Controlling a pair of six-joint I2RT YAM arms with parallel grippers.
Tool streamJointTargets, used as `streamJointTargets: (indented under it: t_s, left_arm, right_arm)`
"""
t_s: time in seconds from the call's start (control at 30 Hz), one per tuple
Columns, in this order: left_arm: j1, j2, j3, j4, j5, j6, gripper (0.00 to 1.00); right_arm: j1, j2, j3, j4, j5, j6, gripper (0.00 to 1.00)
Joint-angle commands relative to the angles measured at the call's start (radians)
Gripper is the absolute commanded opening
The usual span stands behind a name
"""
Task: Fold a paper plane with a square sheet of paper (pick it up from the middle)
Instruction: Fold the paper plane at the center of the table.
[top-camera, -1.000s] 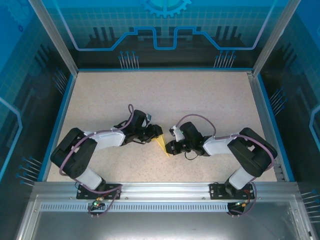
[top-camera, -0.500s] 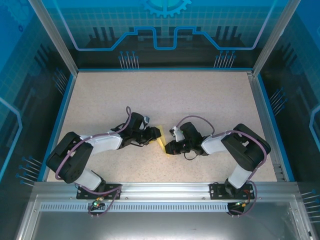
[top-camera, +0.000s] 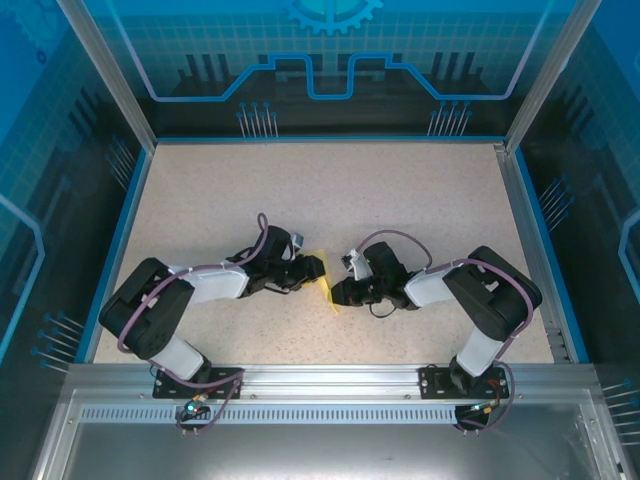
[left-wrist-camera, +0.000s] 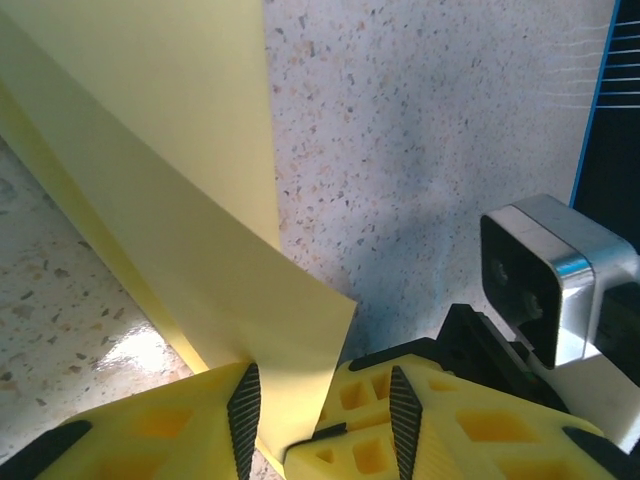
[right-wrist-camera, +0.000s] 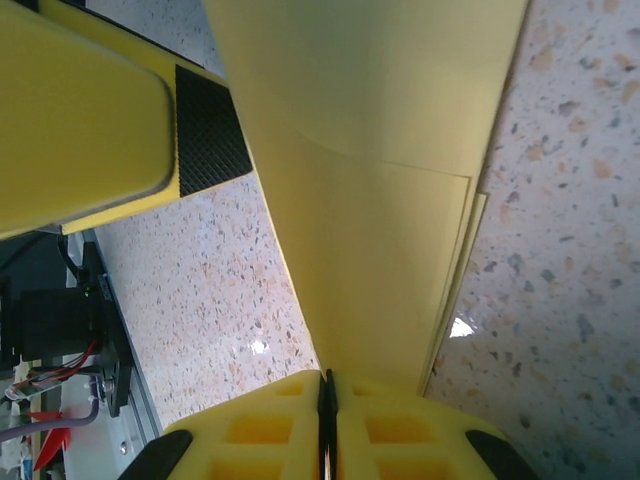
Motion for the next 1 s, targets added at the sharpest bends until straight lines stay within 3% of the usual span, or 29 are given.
streamJointTargets:
  t_s: [0.0, 0.13, 0.4, 0.97]
  left_arm:
    - [-0.007, 0.025, 0.053, -0.015, -0.002, 0.002, 0.40]
    - [-0.007, 0.045, 0.075, -0.055, -0.027, -0.016, 0.35]
    - [-0.007, 0.063, 0.095, -0.103, -0.040, -0.026, 0.34]
    - [-0.007, 0.054, 0.104, -0.142, -0.084, -0.100, 0.37]
  right_arm:
    - [-0.017, 0.006, 0.014, -0.054, -0.011, -0.042, 0.12]
    - [-0.018, 0.002, 0.031, -0.096, -0.005, -0.073, 0.15]
    - [-0.017, -0.030, 0.052, -0.137, 0.022, -0.097, 0.24]
    - [0.042, -0.100, 0.080, -0.110, 0.250, -0.224, 0.34]
